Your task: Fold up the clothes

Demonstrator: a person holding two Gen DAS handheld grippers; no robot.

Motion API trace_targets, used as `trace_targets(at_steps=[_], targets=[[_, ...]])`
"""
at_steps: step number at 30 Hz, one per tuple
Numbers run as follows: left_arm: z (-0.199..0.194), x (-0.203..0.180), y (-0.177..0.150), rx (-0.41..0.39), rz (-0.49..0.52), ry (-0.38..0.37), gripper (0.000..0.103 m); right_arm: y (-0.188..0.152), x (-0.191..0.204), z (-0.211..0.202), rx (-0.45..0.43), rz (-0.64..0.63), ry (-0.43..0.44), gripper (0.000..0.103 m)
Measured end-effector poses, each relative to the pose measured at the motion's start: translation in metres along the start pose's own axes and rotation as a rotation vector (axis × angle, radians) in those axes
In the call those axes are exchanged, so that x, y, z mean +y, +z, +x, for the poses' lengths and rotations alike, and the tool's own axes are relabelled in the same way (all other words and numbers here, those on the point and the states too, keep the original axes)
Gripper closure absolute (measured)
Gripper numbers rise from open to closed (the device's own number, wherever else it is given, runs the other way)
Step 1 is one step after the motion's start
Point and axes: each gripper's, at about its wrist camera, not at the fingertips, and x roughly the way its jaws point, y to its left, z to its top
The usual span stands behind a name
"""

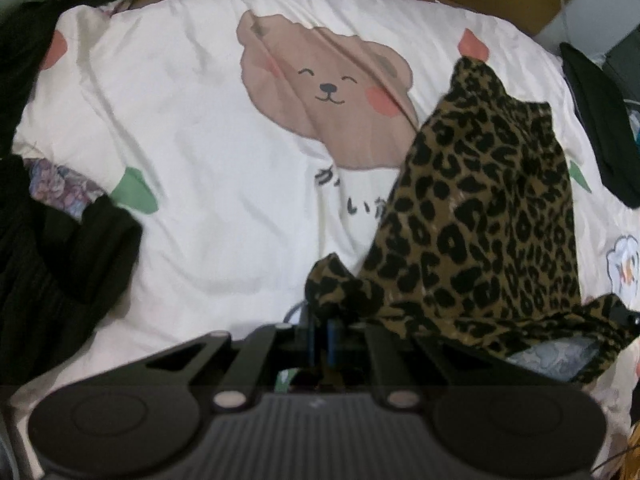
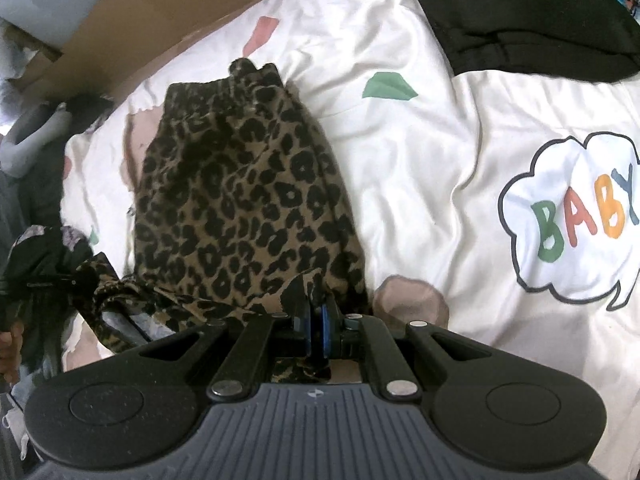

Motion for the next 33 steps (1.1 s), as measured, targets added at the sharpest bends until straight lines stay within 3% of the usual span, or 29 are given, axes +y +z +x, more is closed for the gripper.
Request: trace_targets(at_steps=[12,33], targets=[[0.020,-0.009,0.046,-0.026,0.006,0.002,0.097,0.036,-0.002,0.005,-0.040,-0.004,0.004,0.099],[0.006,-0.006,0.105,-0.111,-0.019,-0.005,0.097,0.097,0.006,0.011,-0.109,0.008,-0.007,0.099]])
